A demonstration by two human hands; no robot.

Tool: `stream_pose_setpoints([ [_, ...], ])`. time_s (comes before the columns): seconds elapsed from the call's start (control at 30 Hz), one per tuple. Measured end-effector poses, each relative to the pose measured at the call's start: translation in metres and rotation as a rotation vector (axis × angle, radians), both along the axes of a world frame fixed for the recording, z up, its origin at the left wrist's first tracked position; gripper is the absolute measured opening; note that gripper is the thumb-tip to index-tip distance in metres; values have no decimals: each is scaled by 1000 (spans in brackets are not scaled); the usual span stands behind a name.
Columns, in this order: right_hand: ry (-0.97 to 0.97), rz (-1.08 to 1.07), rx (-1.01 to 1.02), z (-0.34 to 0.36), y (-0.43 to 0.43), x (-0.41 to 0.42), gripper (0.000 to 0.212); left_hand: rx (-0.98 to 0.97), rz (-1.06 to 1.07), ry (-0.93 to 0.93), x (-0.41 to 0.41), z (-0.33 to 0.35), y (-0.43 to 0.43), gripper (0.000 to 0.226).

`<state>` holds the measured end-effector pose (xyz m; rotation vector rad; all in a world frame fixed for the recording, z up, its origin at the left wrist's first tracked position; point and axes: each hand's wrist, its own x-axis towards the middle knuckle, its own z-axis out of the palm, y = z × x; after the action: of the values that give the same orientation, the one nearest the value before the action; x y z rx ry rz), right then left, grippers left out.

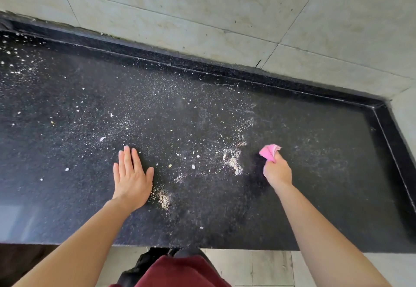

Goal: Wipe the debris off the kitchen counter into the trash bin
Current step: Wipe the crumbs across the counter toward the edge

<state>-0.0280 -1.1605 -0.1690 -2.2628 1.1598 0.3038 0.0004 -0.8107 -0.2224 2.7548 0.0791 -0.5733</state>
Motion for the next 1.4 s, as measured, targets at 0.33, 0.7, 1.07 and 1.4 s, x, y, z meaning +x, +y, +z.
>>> stream_pose_setpoints([
  [0.33, -45, 267, 321, -6, 151, 9, 56, 30, -4, 79, 4, 0, 0, 71],
  [0.7, -235, 111, 370, 7, 80, 34, 45, 48, -44, 124, 6, 6, 1, 72],
  [1.07, -141, -116, 209, -27, 15, 67, 37, 85, -44, 142, 6, 3, 1, 72],
  [1.4, -34, 433, 585, -16, 166, 67, 60, 90, -47, 172, 7, 7, 0, 73],
])
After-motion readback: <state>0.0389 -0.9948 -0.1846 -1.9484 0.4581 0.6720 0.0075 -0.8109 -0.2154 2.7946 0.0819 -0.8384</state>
